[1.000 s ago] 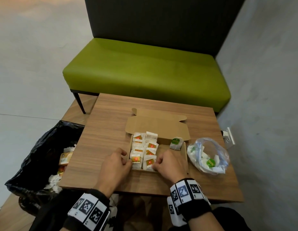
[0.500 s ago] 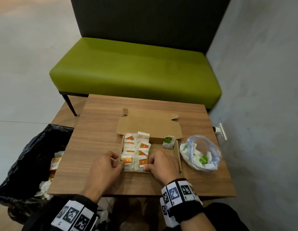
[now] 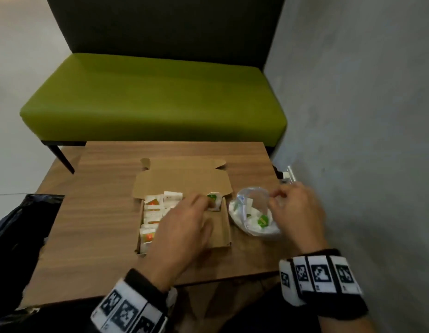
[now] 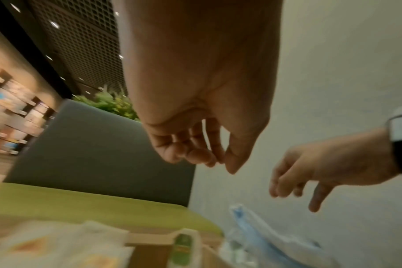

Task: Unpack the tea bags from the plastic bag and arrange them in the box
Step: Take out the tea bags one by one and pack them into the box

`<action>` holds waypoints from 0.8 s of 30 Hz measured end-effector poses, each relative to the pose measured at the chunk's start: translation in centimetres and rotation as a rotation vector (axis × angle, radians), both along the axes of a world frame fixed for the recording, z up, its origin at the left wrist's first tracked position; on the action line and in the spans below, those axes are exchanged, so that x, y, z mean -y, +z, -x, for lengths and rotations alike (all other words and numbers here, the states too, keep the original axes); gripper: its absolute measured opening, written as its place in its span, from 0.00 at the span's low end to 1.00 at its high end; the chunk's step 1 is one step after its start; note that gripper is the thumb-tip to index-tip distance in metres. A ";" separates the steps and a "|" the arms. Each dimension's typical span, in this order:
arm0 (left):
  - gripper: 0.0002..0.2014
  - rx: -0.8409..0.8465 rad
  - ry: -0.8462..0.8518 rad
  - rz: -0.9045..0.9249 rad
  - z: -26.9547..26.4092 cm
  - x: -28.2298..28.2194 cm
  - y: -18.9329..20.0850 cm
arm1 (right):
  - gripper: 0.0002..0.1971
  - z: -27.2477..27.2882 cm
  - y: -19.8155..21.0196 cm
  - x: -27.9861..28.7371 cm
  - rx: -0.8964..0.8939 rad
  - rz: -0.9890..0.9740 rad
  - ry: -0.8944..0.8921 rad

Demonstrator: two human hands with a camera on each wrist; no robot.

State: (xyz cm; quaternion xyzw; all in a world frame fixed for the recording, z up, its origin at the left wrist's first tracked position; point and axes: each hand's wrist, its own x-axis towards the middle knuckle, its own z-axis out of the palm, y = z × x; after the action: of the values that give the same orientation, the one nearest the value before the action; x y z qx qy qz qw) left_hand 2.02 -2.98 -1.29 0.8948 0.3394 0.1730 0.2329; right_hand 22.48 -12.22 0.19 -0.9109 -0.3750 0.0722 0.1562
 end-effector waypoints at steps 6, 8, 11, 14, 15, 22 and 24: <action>0.17 -0.252 -0.398 -0.216 -8.2 1.3 -1.8 | 0.05 -4.5 -4.4 0.1 -0.266 0.116 -0.039; 0.17 -0.383 -0.414 -0.269 -9.1 1.0 -2.7 | 0.06 -4.7 -5.3 0.1 -0.310 0.072 -0.067; 0.12 -0.479 -0.419 -0.312 -9.3 0.9 -3.3 | 0.08 -4.9 -5.7 0.5 -0.289 -0.010 -0.072; 0.10 -0.454 -0.404 -0.279 -9.1 1.1 -3.9 | 0.07 -5.1 -5.3 1.1 -0.192 -0.046 -0.073; 0.11 -0.438 -0.405 -0.262 -9.1 1.2 -4.1 | 0.08 -5.1 -5.1 1.3 -0.177 -0.038 -0.067; 0.13 -0.415 -0.408 -0.183 -9.9 3.2 -4.7 | 0.17 -4.0 -4.3 1.6 -0.126 0.198 0.025; 0.14 -0.432 -0.395 -0.179 -10.0 3.5 -4.7 | 0.19 -3.6 -4.0 1.6 -0.076 0.265 0.095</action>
State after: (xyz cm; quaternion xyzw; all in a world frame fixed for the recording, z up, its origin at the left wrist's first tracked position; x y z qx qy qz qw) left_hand 12.00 -6.48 -6.03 0.9764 0.1842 -0.0410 0.1048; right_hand 26.09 -13.84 -3.81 -0.9013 -0.3989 0.1630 0.0452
